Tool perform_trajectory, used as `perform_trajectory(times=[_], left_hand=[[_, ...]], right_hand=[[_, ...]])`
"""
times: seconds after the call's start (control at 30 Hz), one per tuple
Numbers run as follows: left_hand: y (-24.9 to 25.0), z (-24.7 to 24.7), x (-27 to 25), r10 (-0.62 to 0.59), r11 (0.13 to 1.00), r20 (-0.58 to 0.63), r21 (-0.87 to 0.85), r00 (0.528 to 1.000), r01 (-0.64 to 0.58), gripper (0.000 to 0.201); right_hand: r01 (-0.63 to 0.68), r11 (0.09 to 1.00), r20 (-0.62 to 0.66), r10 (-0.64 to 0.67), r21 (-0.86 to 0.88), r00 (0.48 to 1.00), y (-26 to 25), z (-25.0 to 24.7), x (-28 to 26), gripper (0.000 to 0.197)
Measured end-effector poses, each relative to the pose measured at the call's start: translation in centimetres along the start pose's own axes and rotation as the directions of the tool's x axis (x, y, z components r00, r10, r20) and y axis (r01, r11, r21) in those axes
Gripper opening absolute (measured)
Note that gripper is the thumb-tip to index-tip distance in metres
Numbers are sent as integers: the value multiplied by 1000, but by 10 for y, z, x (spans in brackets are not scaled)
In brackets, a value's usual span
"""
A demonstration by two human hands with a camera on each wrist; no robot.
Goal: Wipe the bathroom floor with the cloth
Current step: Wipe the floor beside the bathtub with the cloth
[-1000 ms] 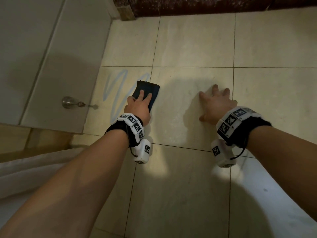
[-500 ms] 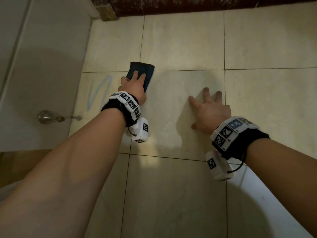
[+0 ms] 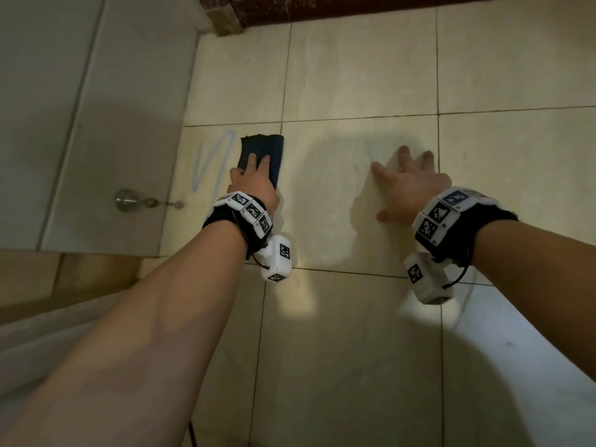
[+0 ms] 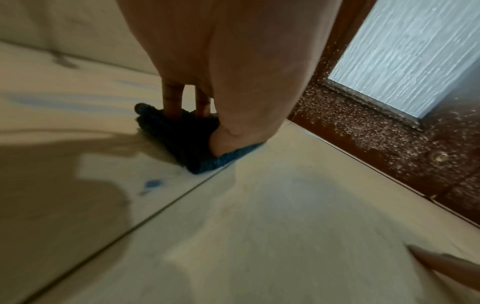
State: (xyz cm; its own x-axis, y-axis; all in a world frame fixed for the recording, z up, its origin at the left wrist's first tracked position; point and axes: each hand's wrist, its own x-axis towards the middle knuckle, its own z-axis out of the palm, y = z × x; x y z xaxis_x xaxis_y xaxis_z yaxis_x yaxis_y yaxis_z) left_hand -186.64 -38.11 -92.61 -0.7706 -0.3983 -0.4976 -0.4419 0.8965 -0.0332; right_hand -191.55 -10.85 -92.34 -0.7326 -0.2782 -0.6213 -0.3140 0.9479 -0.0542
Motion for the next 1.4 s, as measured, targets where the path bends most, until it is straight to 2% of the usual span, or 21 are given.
perform_trajectory(times=[0.3,0.43,0.57,0.73,1.07,1.27,1.4], left_hand=[[-47,28,-49,-70,998,70,-3,995,70,76],[-61,38,-64,-95,995,69,20,993,94,77],[-73,44,-80,-129,992,85,14,988,128,78],[-87,51,-94,-136,990,83,-9,987,137,79],[-98,46,-73,-69,998,47,13,997,69,74],[-97,28,-25,-56,996,60,71,997,52,74],[-83,10,8,-15,997,24,73,1000,13,74]], right_hand=[[-24,999,7,24,43,1000,-5,4,-6,97],[-49,996,2,48,70,999,-12,6,-12,83],[-58,998,-3,58,20,998,-32,4,-19,63],[42,999,-42,-41,29,998,-52,9,-20,71],[39,999,-115,-38,9,993,-70,-5,1,85],[82,996,-66,-80,28,995,-76,-1,9,87],[85,995,-69,-81,49,994,-74,3,12,89]])
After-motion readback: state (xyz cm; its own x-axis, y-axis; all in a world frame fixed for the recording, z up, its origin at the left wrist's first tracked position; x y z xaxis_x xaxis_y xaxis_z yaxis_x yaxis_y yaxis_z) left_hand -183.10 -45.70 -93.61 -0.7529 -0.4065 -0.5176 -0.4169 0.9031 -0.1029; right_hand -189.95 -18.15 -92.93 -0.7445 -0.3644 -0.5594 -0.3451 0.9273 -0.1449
